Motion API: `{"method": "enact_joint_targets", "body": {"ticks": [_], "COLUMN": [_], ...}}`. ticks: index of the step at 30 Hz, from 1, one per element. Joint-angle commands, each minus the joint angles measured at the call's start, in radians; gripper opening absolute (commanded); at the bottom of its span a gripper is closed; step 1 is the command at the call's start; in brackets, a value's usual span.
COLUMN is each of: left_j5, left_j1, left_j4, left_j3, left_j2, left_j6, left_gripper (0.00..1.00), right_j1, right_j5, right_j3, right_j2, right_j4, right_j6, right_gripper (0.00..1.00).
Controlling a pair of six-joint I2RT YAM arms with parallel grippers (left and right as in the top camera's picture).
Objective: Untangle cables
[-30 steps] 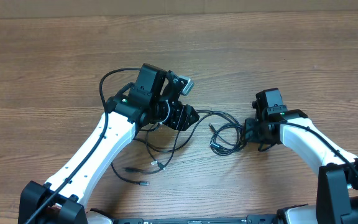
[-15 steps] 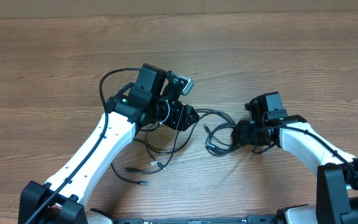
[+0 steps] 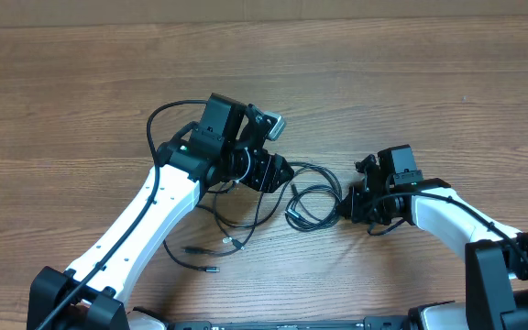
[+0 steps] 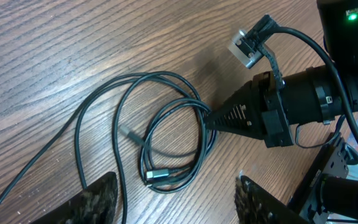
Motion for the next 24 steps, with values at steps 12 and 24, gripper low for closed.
{"method": "enact_joint_targets", "body": {"ticks": [12,24], "left_j5": [0.021,0.009], "left_j1": [-0.011,-0.032], "left_j4": [-0.004,-0.073], "left_j3": [0.012,0.011], "left_j2": [0.006,0.006], "left_j6": [0.001,0.005], "left_gripper": [0.61,0.61], "right_j1": [-0.002,-0.002], "right_j5": [-0.378,-0.581], "right_j3": [0.010,0.068], "right_j2": [-0.024,-0.130], "right_j4": [0.082,0.166], "right_j6": [-0.148,-0.127], "right_gripper": [0.04,0.04]}}
